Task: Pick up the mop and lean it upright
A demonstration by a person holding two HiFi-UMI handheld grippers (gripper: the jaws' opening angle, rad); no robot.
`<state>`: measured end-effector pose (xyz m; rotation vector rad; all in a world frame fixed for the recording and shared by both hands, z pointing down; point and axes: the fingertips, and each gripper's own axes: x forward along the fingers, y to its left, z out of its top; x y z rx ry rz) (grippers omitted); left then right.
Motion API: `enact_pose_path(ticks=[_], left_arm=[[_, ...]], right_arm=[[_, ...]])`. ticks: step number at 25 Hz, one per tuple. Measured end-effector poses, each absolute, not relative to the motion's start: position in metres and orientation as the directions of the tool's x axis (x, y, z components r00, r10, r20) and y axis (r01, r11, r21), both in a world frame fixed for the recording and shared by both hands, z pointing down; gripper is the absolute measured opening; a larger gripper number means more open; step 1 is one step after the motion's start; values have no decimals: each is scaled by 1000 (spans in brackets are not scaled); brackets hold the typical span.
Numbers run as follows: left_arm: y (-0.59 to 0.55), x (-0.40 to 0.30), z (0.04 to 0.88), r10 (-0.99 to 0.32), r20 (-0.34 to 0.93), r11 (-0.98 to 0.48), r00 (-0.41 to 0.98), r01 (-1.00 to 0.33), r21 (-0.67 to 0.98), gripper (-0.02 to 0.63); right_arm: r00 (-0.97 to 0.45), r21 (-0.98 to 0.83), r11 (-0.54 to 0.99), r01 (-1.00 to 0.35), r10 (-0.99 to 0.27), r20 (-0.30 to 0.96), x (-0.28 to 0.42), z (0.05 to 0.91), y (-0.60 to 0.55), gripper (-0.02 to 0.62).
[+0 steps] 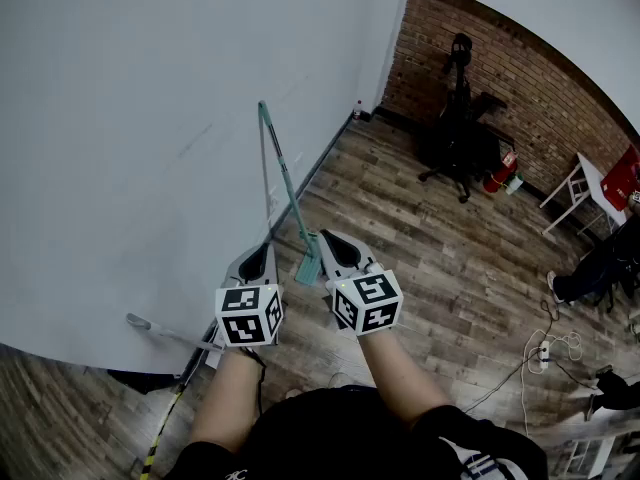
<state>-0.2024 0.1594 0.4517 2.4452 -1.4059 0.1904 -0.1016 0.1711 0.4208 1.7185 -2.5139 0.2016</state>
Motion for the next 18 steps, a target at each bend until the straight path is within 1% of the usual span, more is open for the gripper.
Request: enact_pose_path(ticks=[4,8,13,18], left_arm=[[169,-207,450,-824,278,-455,493,-869,192,-3],[176,-203,449,-814,287,-473,505,-863,179,-3],[176,-207,447,-798,282,-479,533,-844,239,-3],[169,-212,450,-795,284,-492,536,-844,214,-3]], right_arm=[[-341,-60,336,-940,-931,133,-102,419,187,5],[-331,-90,321,-943,-934,134,-97,422,194,5],[-330,-85,322,-943,-938,107,-102,413,197,5],[-298,-99,288,-952,-949,105,-100,417,196,5]])
